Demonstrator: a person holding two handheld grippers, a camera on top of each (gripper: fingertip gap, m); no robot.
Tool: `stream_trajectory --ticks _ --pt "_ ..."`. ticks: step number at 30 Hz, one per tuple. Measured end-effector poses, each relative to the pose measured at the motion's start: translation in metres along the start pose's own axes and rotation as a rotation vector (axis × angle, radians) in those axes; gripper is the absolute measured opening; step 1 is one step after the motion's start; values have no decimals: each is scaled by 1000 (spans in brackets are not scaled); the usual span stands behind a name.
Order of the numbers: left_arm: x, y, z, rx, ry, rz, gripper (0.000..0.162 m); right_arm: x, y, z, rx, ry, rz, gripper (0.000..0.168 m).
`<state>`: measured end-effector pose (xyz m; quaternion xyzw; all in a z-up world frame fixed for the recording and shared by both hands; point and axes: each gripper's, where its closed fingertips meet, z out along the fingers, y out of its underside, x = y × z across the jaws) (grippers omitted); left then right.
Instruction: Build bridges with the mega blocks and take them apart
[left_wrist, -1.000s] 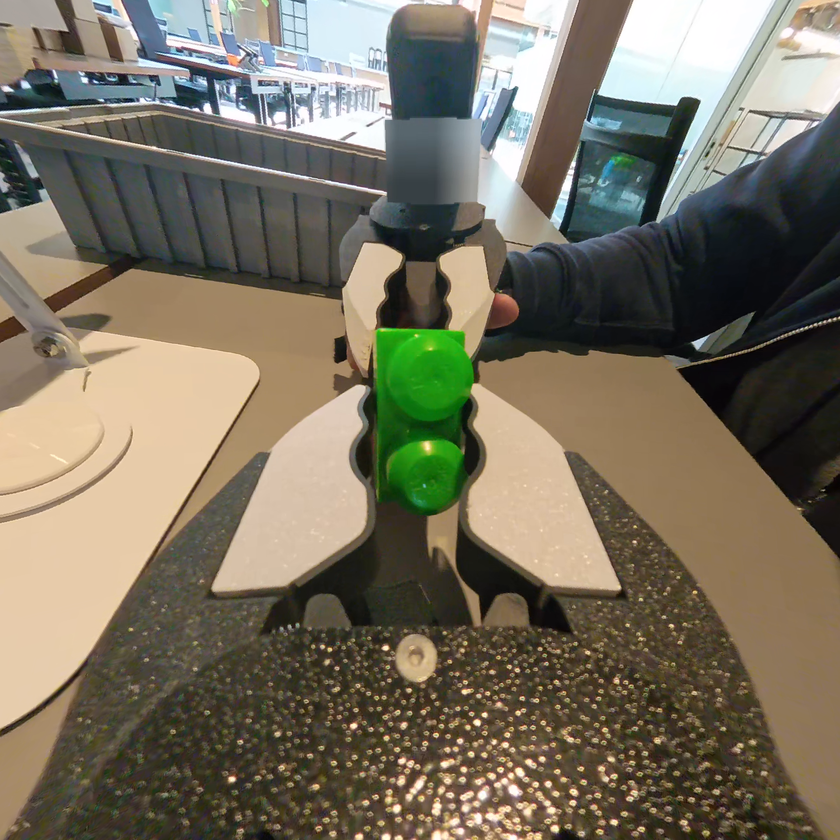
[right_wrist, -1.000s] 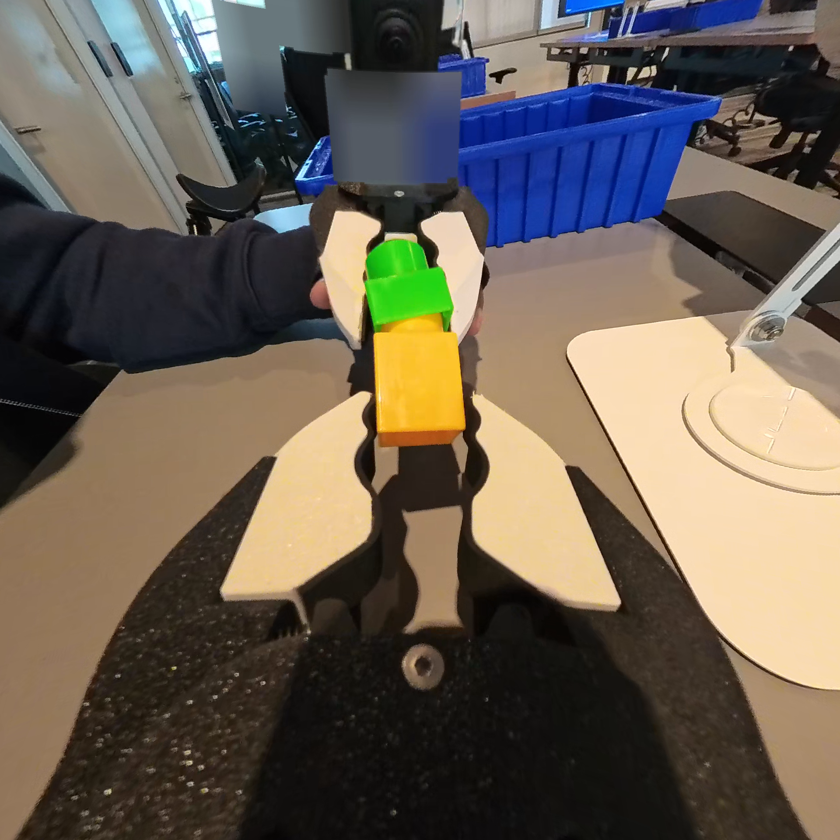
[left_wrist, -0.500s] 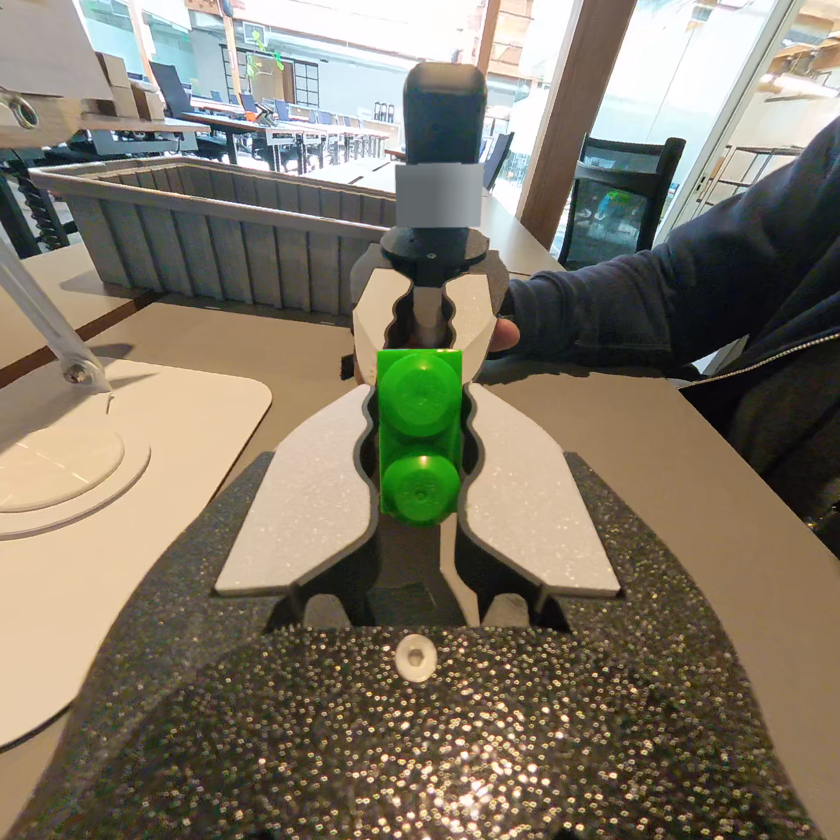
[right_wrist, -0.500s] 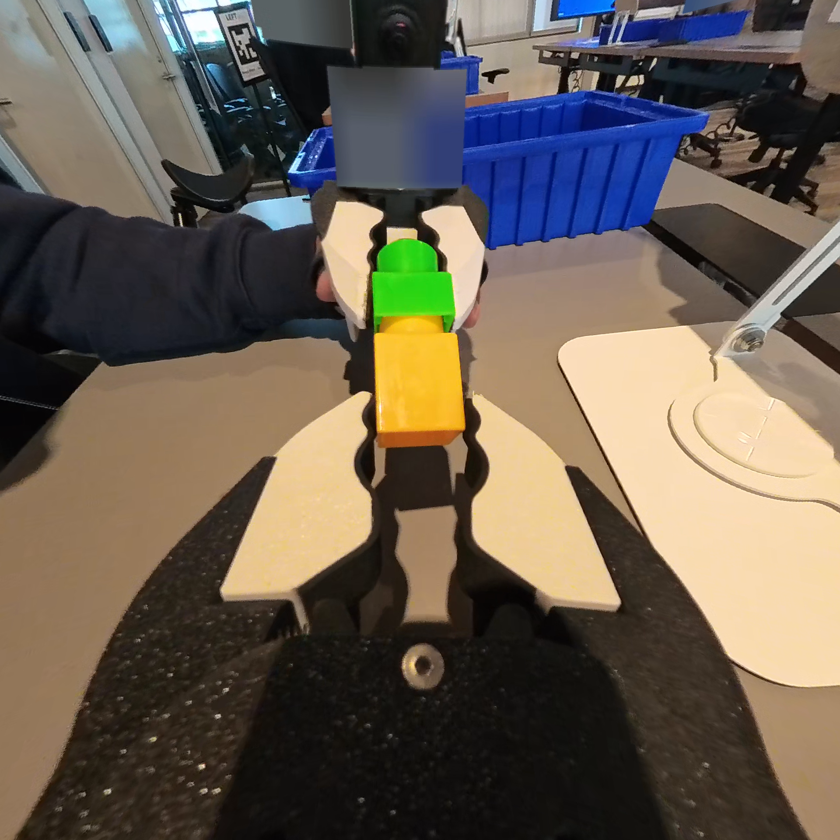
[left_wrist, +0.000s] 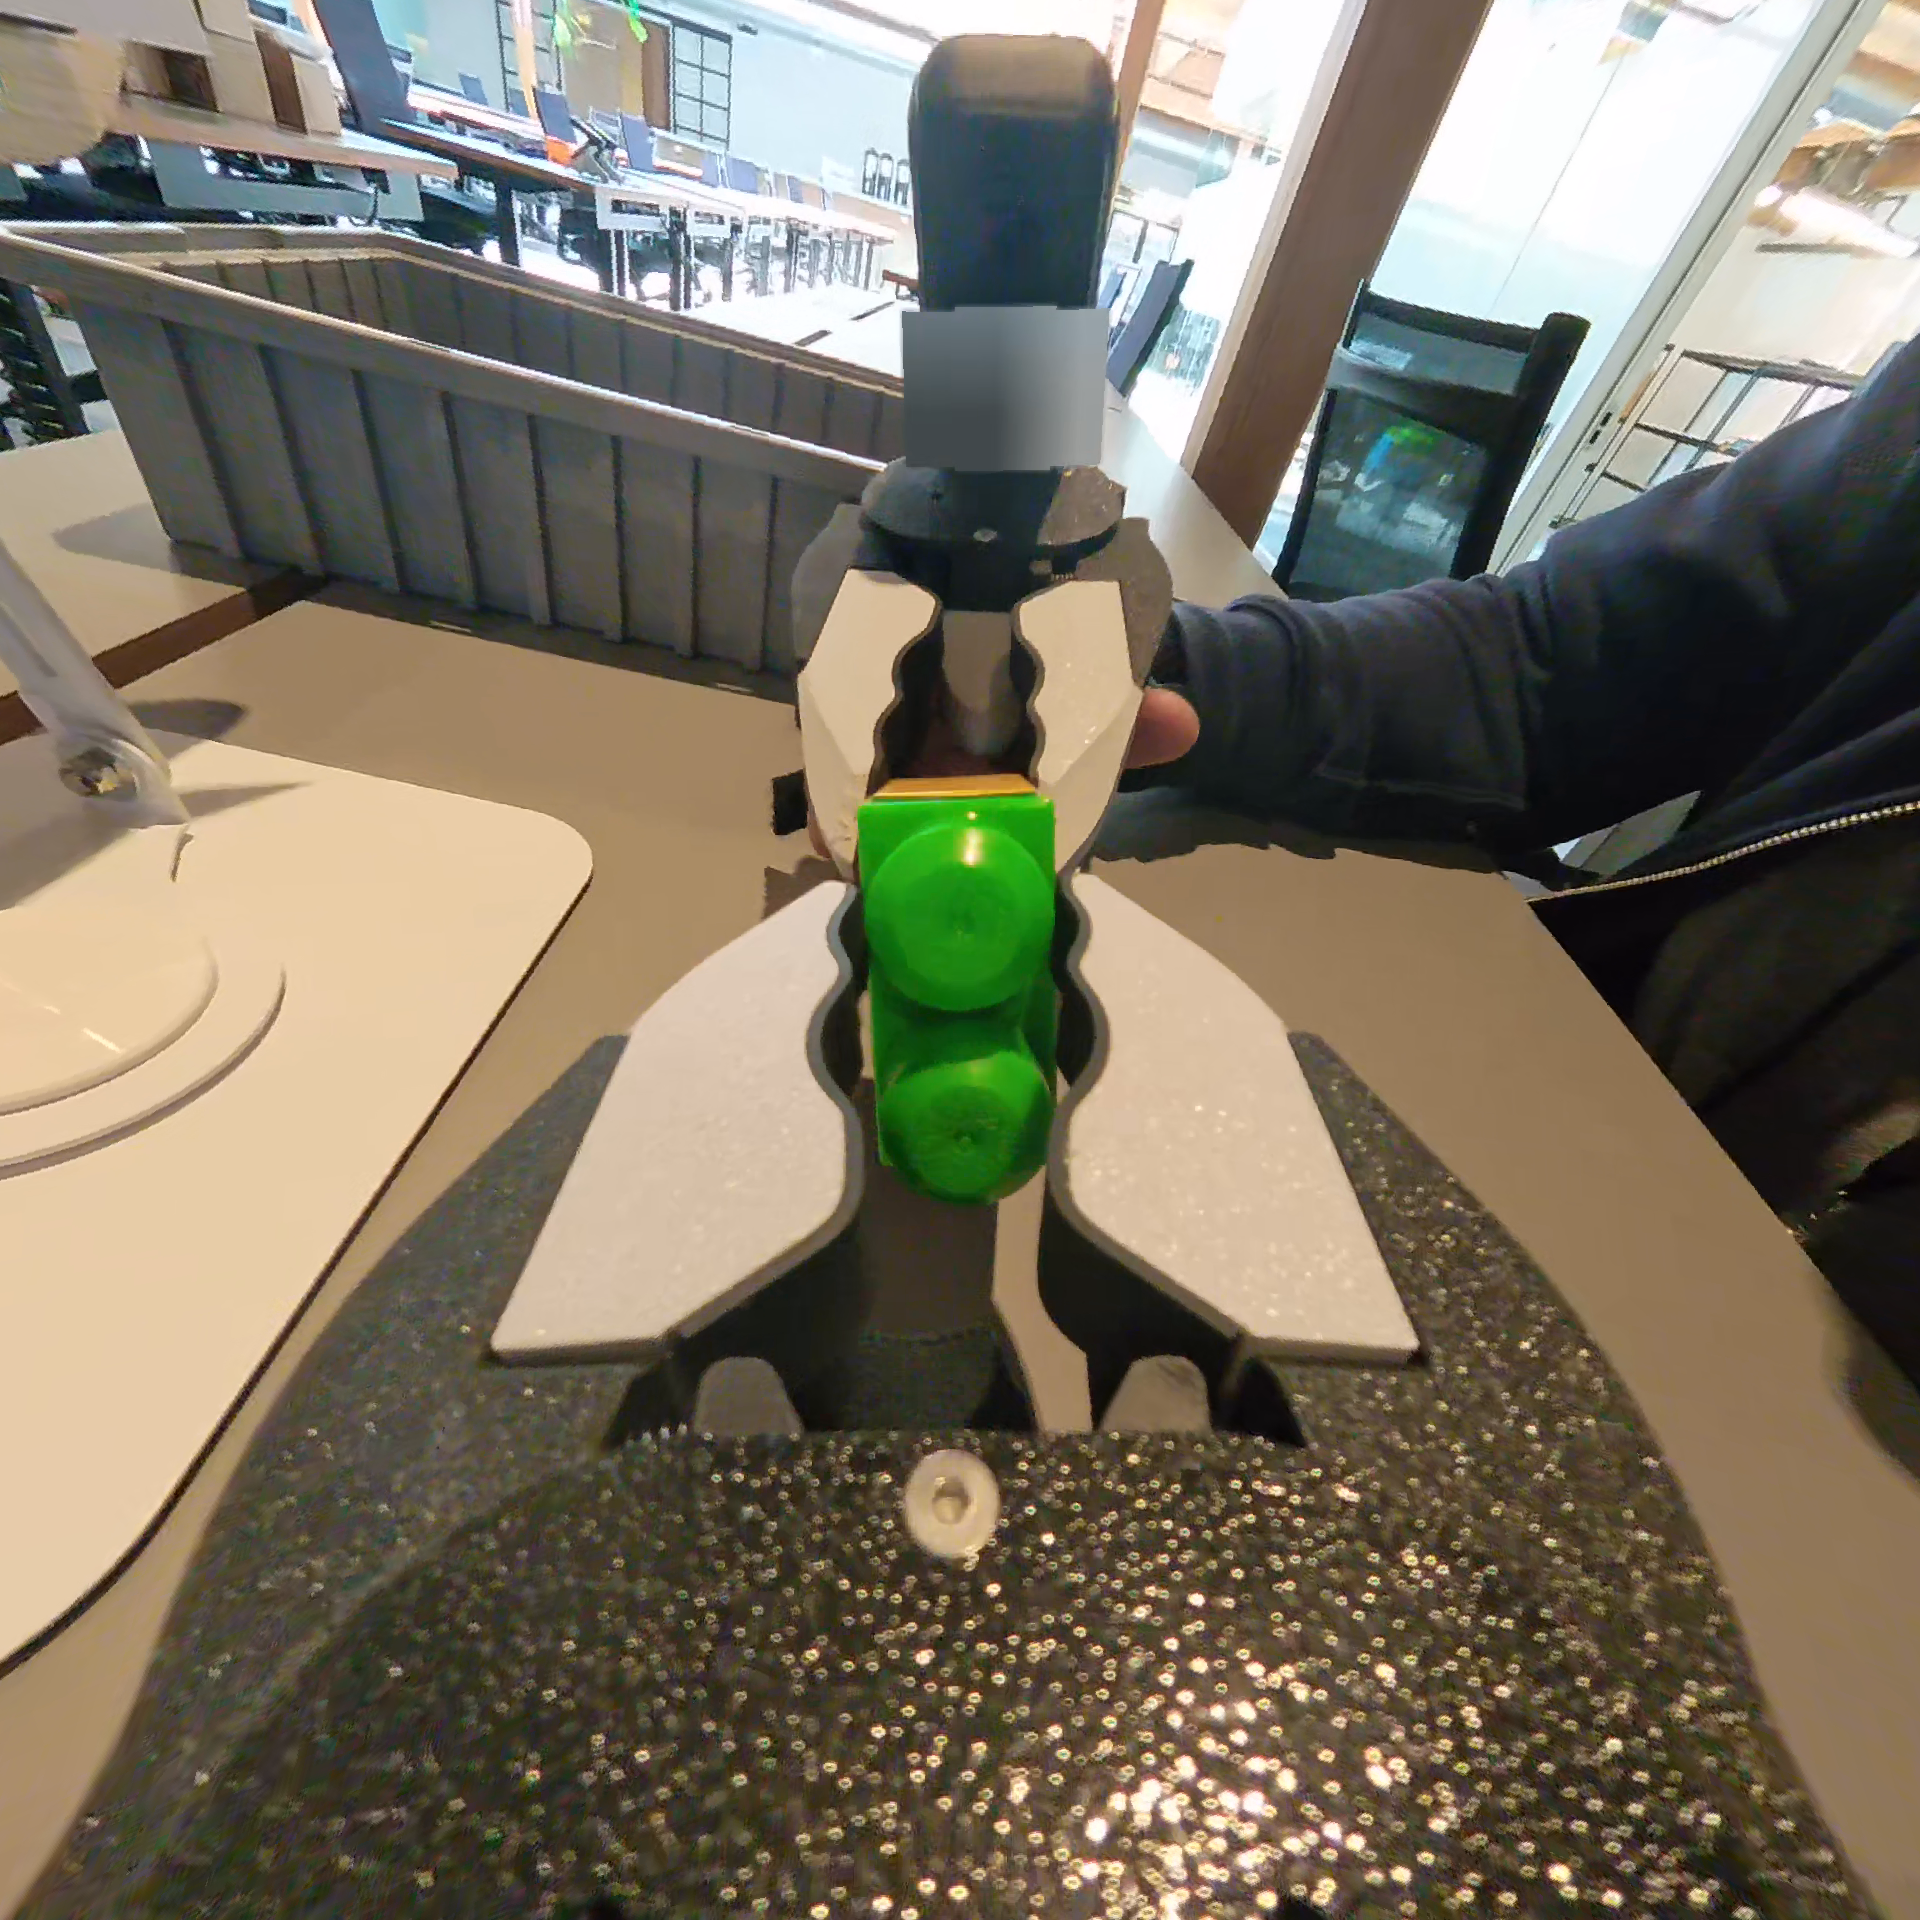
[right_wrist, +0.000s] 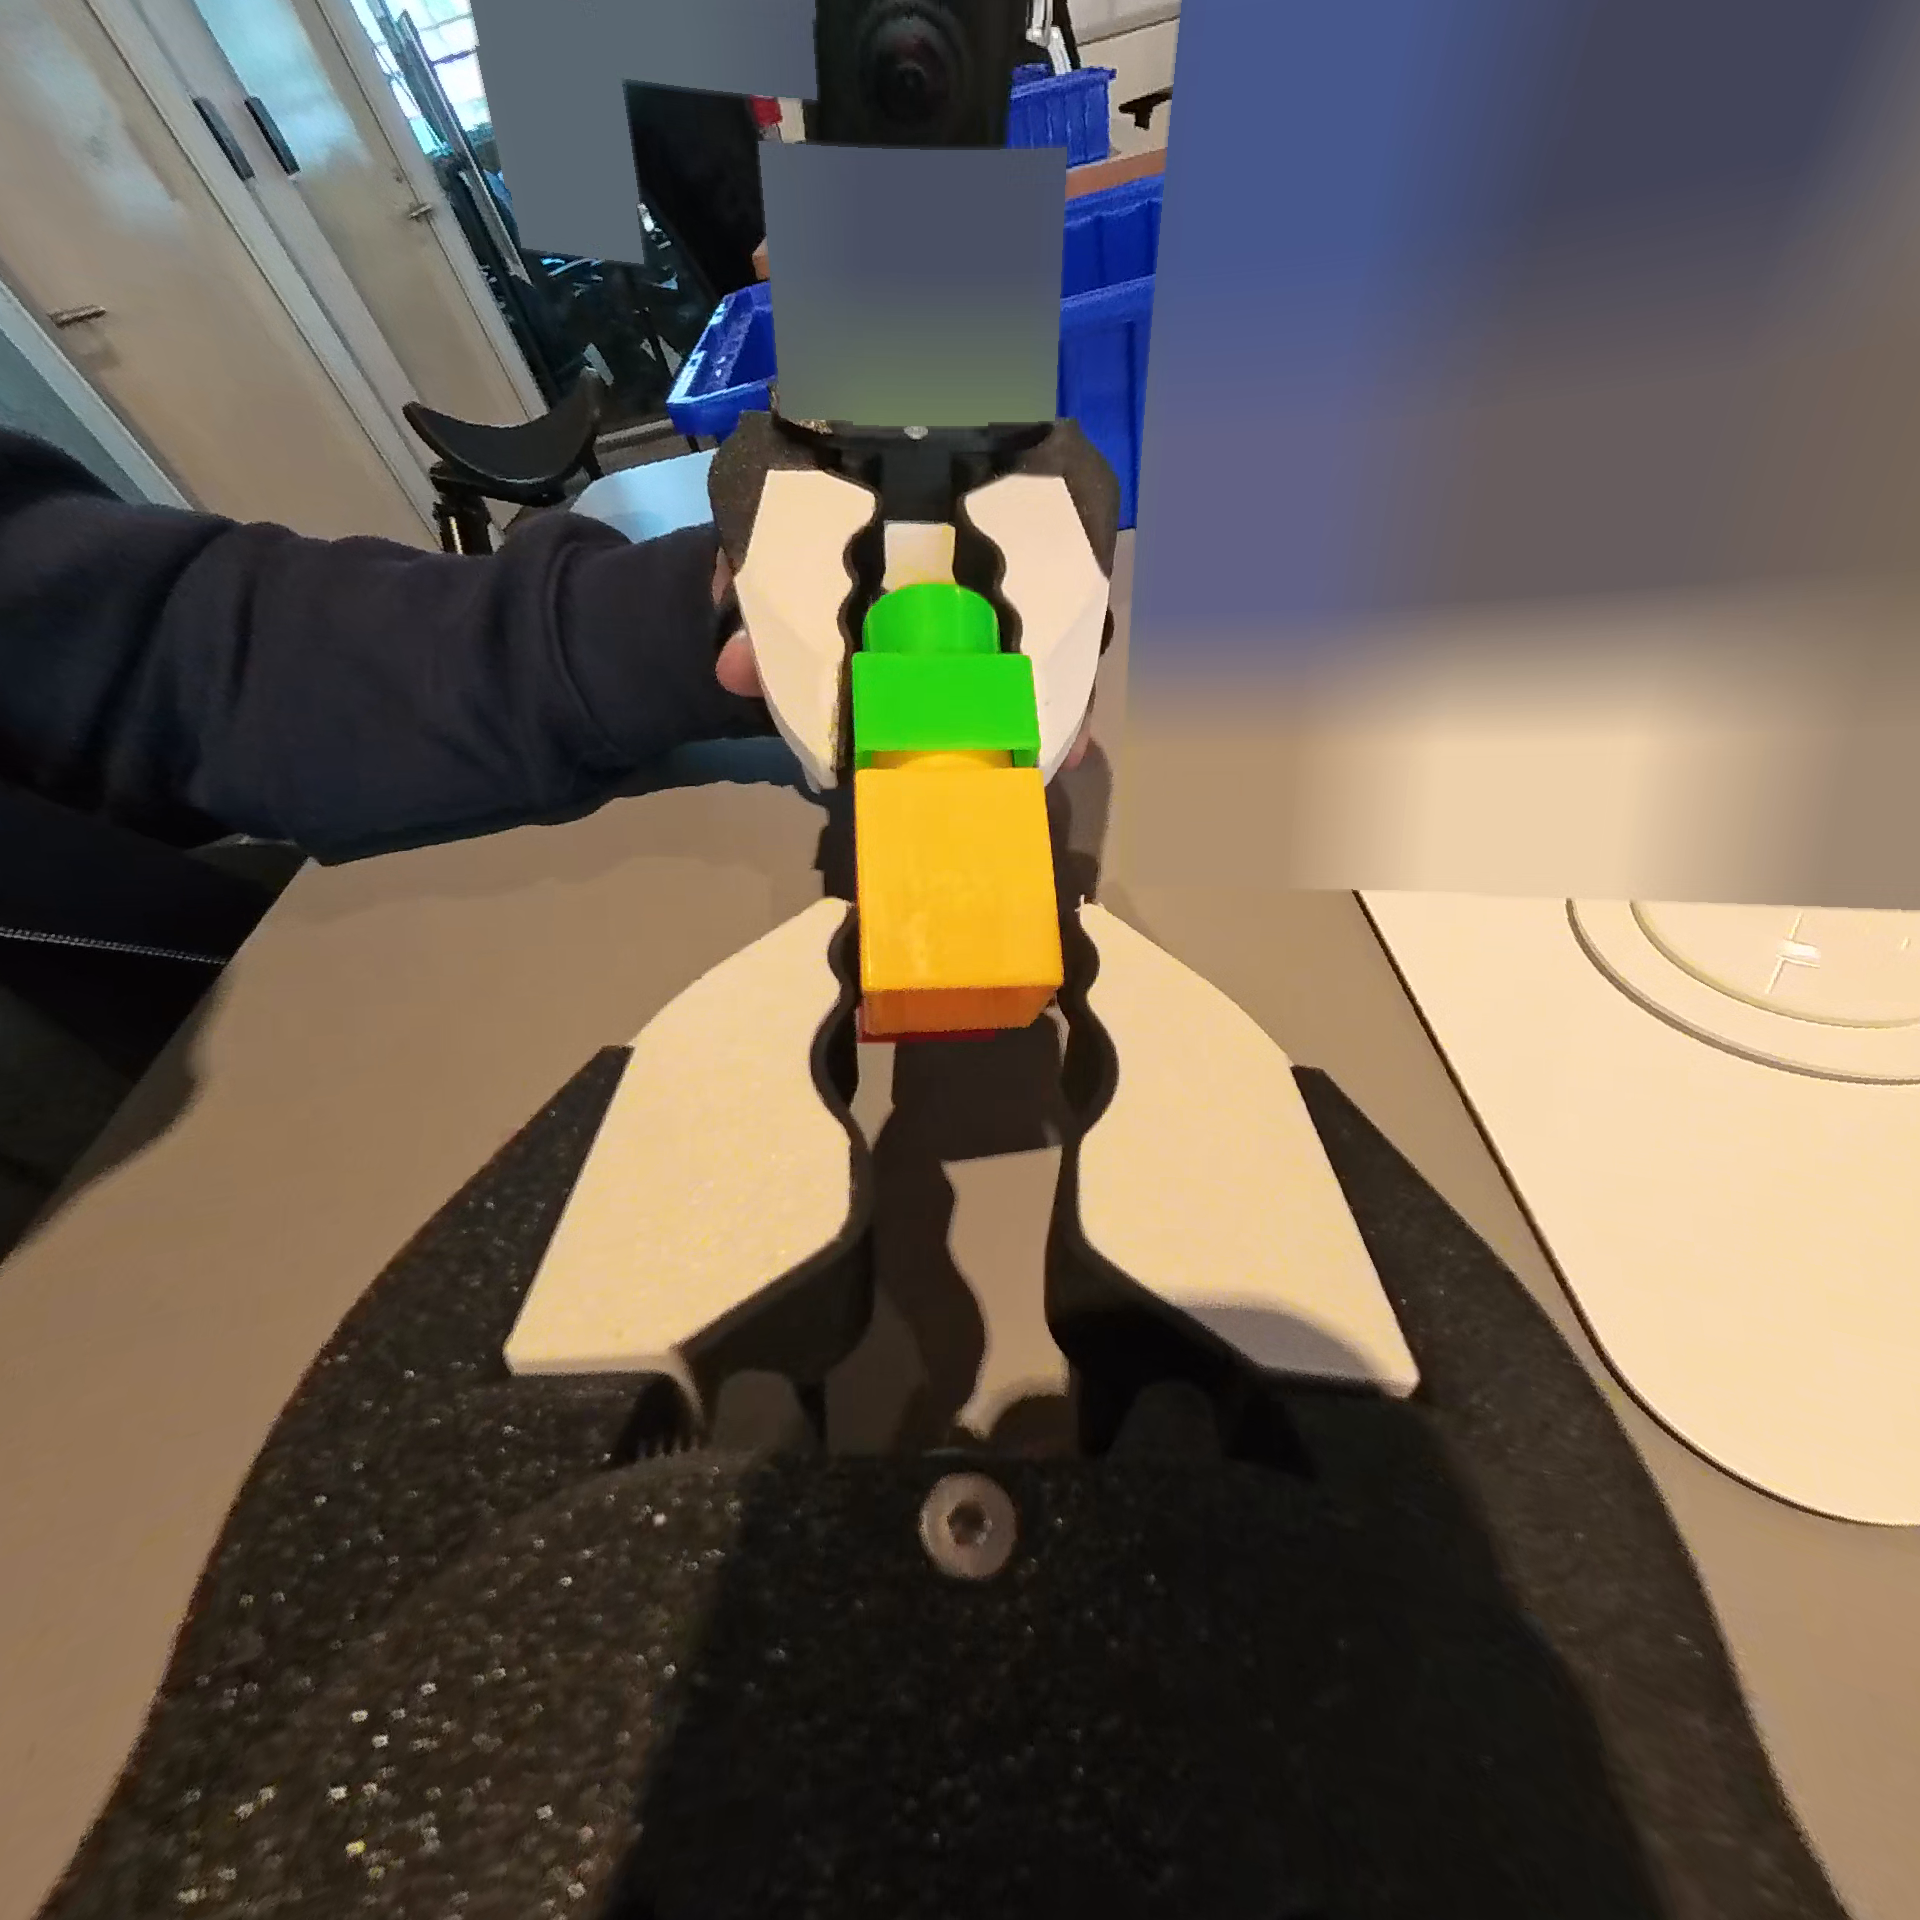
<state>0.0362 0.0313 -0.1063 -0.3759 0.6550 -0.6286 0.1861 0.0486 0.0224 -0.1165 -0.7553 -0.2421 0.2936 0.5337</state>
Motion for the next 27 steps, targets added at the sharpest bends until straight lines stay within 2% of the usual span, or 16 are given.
stream_trajectory --ticks 5,8,11,17,23,26,27 --pt "2 6 4 -45 9 -5 33 -1 -8 -3 41 -16 22 36" --pt "1 21 16 -163 -22 28 34 -4 -21 -6 83 -23 23 36" --pt "0 23 17 -175 -31 26 34 -4 -21 -5 44 4 -4 36" --pt "-2 31 18 -231 -54 44 34 -3 -9 -6 11 -8 3 36" --pt "-9 52 17 -377 -115 85 34 3 17 1 -97 7 31 37" --pt "-9 53 18 -384 -120 88 34 8 19 -4 -106 54 18 46" --pt "-9 53 18 -384 -119 89 34 8 22 -7 -120 63 24 44"
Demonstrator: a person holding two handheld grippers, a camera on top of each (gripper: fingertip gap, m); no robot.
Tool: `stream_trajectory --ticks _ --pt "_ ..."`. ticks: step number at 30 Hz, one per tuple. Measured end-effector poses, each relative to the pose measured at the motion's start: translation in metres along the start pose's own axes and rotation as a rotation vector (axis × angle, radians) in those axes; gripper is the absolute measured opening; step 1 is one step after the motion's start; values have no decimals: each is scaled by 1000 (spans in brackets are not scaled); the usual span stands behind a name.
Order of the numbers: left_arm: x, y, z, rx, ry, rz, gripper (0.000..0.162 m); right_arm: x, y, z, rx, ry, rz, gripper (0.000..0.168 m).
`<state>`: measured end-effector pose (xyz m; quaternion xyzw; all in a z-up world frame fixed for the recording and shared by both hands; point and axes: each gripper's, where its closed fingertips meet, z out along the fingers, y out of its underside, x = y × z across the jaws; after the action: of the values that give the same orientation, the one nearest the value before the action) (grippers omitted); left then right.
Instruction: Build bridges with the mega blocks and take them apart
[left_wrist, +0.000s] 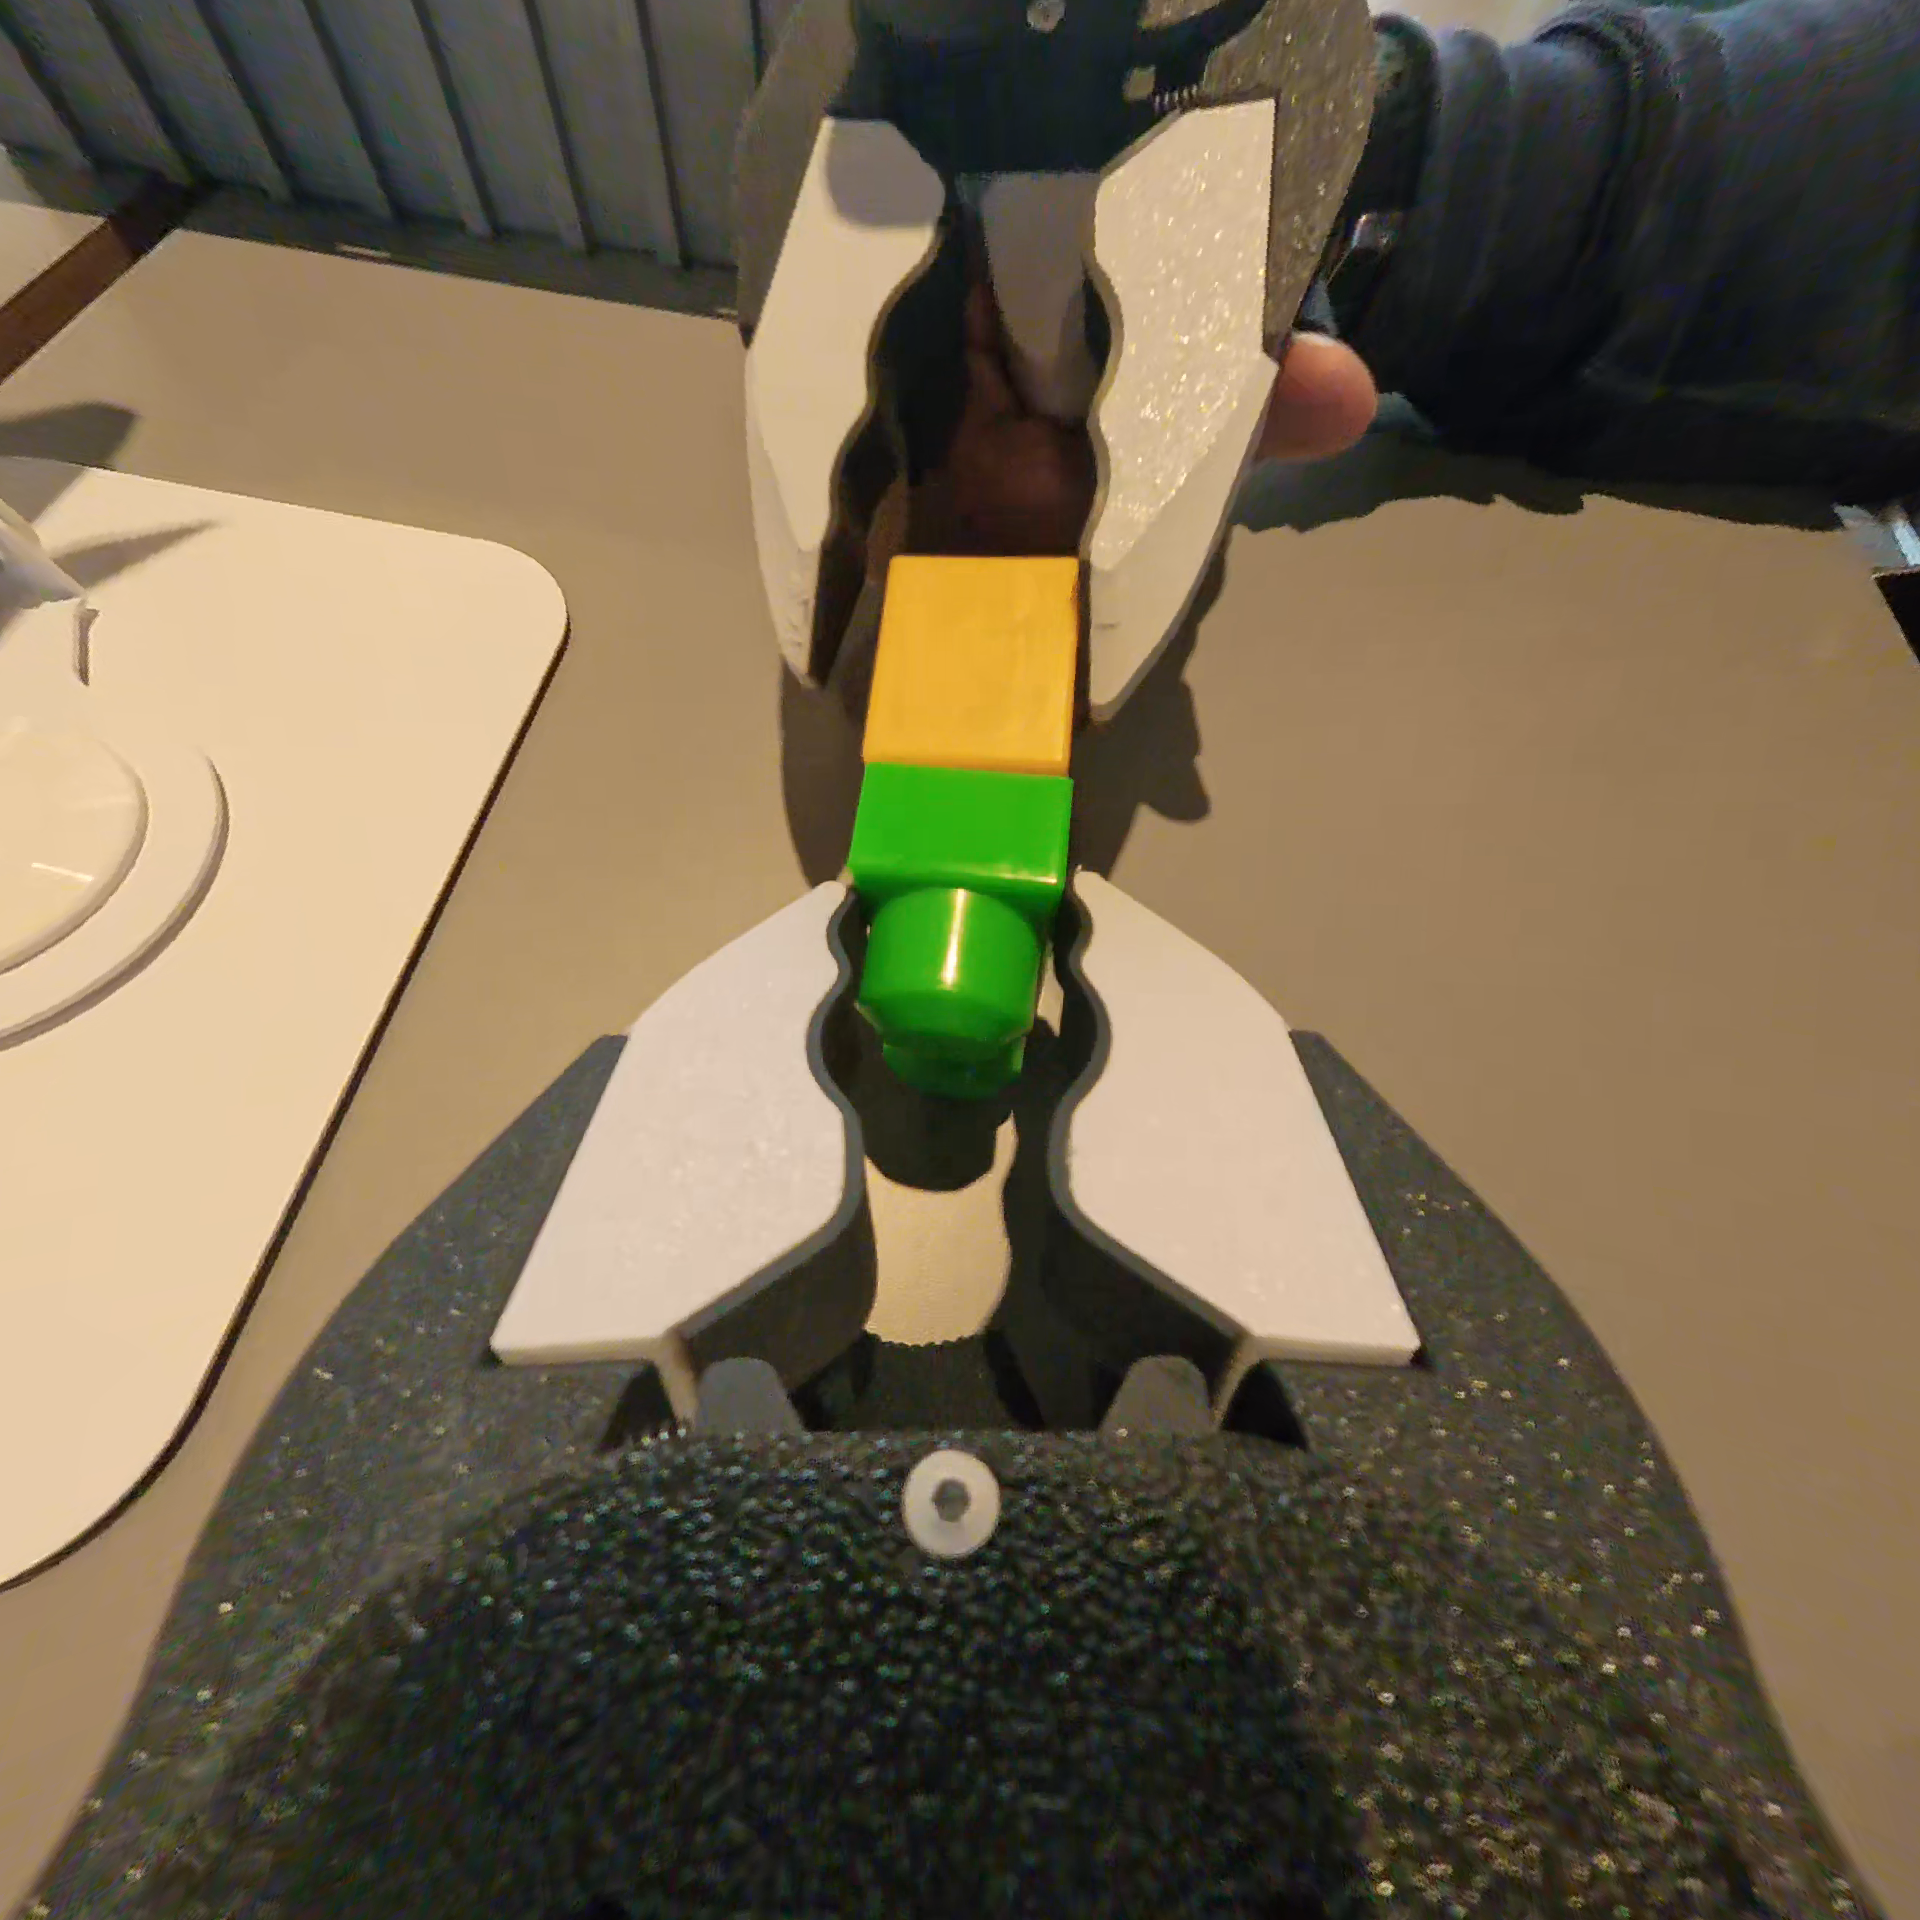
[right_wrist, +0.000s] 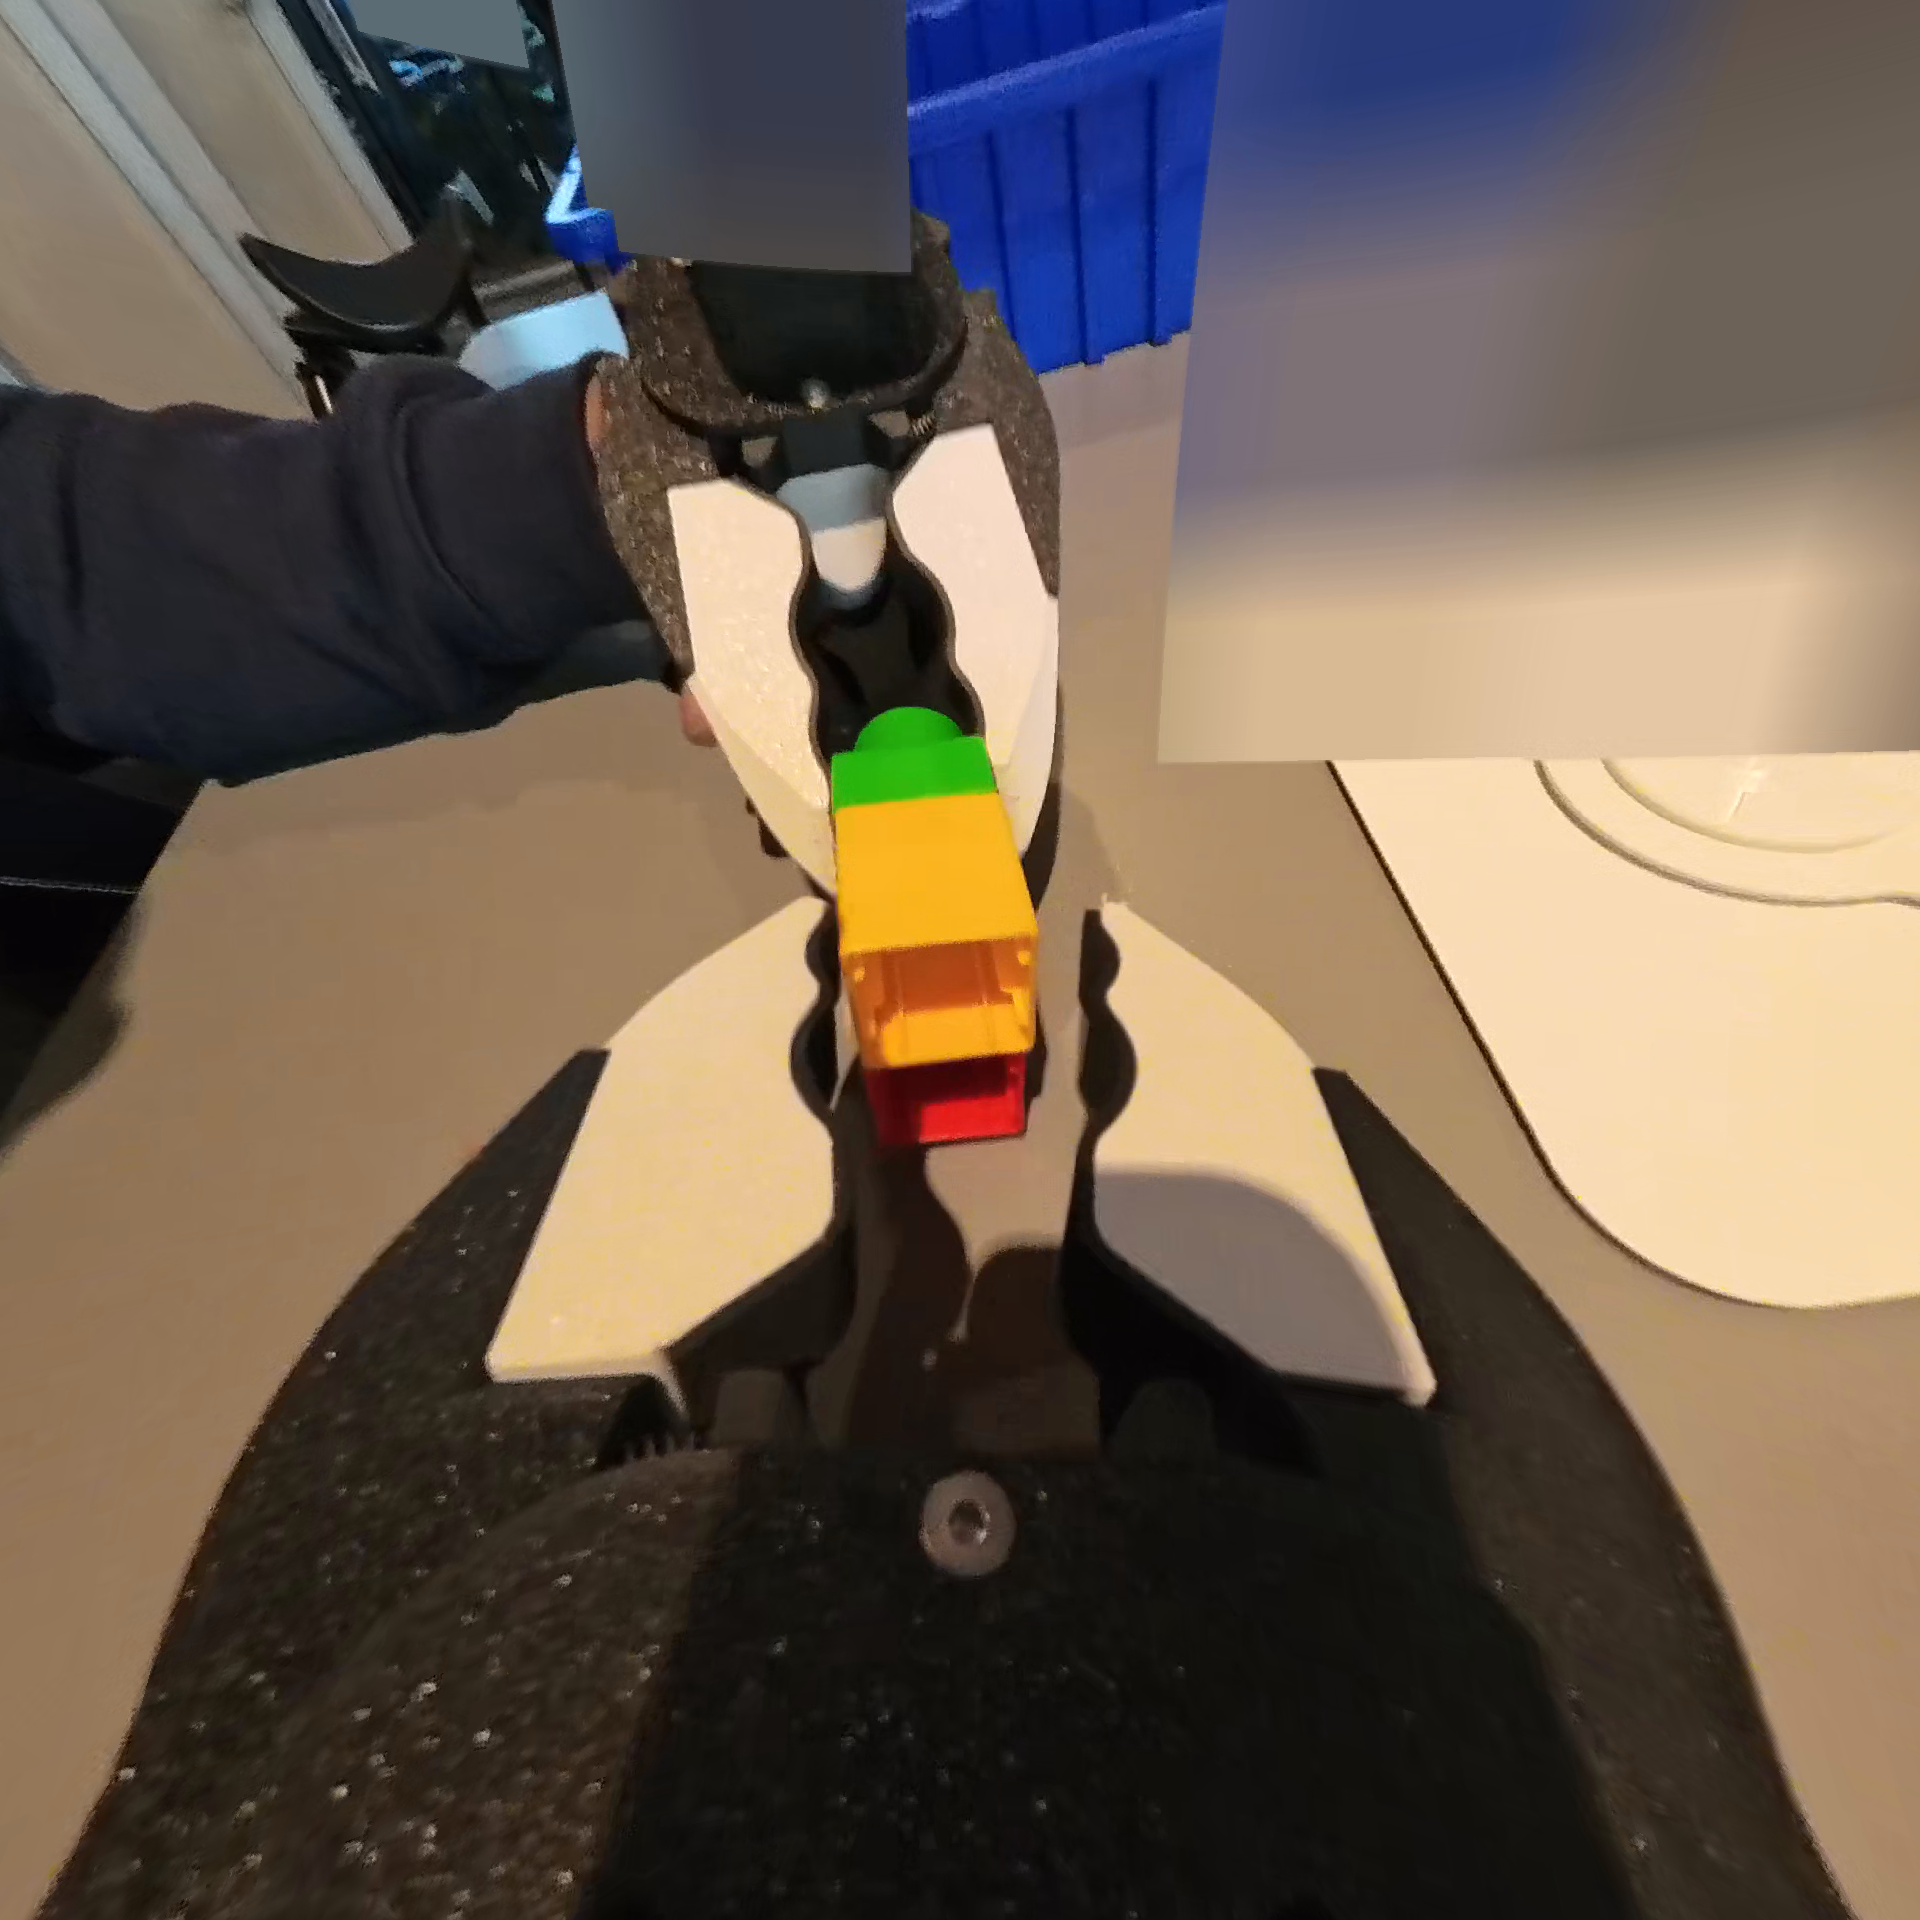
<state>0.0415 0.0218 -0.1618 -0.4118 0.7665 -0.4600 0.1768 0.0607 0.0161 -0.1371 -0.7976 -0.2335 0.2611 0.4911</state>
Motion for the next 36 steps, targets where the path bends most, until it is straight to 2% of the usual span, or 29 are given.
stream_trajectory --ticks 4,24,36 --pt "0 0 0 -1 2 5 34 -4 11 -9 -47 33 -27 33" --pt "2 -1 1 -2 -3 11 34 -6 17 -9 -85 -9 -18 31" --pt "1 -2 3 -2 -18 6 34 -4 19 -6 -92 79 -21 32"
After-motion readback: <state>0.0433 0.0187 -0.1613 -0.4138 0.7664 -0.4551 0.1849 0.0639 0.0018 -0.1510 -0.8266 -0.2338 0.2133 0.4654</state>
